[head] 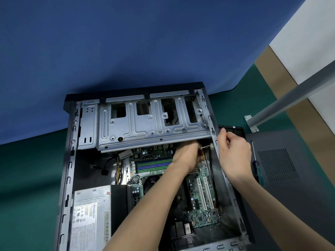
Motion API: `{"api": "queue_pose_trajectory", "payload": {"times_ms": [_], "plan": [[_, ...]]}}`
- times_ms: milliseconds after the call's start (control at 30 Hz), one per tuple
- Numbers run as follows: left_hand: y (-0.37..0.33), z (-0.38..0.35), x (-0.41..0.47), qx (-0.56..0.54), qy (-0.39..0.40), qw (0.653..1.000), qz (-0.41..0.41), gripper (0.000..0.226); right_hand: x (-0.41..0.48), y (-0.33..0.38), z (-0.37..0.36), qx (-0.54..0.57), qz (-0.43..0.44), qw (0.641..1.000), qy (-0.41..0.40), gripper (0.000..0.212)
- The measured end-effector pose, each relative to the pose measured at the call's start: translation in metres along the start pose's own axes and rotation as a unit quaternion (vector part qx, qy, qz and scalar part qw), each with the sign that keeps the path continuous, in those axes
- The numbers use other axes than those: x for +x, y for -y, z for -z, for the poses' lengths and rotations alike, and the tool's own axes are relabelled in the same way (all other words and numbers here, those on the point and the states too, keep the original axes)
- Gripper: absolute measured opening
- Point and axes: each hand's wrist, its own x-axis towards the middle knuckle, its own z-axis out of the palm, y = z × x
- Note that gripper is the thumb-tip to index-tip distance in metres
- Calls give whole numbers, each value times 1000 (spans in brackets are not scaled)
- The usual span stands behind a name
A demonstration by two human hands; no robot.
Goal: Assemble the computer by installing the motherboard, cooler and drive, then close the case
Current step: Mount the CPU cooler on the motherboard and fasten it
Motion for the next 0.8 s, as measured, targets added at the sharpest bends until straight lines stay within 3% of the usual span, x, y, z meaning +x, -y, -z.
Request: {"api": "queue_pose_trajectory", "payload": {"times_ms": [233,500,800], "plan": [[6,-8,-2,-39,-18,999,-2,12,0,-1,-1,3,-4,1000,2,50],[8,-1,-1,31,6,999,-39,28,0,-1,0,14,0,1000,-5,51],[8,-1,1,43,12,998,-43,11,0,0,-1,14,6,1000,-8,52]]}}
